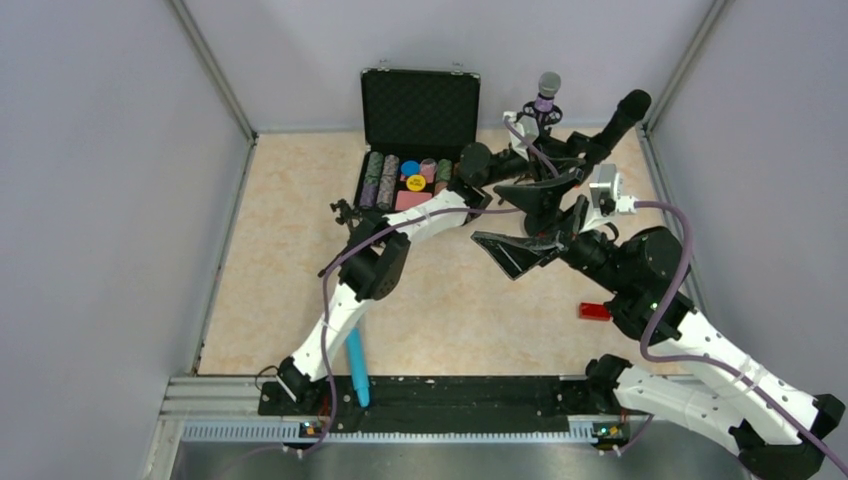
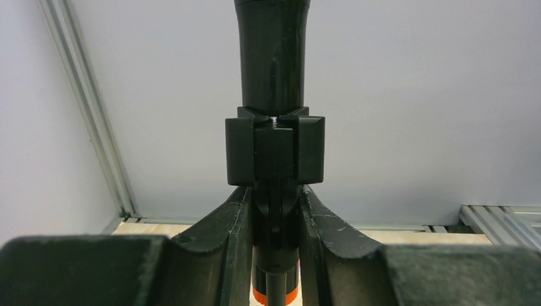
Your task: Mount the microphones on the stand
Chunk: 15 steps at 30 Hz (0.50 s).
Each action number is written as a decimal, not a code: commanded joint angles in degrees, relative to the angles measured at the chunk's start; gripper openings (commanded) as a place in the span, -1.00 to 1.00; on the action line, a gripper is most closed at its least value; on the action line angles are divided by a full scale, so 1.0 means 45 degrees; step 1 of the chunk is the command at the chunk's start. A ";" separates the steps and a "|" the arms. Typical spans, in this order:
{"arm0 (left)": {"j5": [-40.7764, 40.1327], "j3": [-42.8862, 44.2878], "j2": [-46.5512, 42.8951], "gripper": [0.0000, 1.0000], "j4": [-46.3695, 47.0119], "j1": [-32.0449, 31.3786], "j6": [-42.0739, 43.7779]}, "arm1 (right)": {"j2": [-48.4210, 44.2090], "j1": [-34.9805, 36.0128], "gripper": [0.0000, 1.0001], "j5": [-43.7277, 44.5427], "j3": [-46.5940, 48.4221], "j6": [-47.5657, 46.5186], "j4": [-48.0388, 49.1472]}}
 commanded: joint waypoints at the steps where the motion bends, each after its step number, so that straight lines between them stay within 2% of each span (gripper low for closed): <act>1: -0.0890 0.1412 -0.0010 -1.00 0.0799 0.0014 0.0518 | -0.0119 0.0137 0.97 -0.0108 0.0325 0.0196 0.0498; 15: -0.0824 0.1613 0.0447 -1.00 0.0444 0.0033 0.0925 | 0.0120 0.0127 0.97 -0.0267 -0.0066 0.0274 0.0822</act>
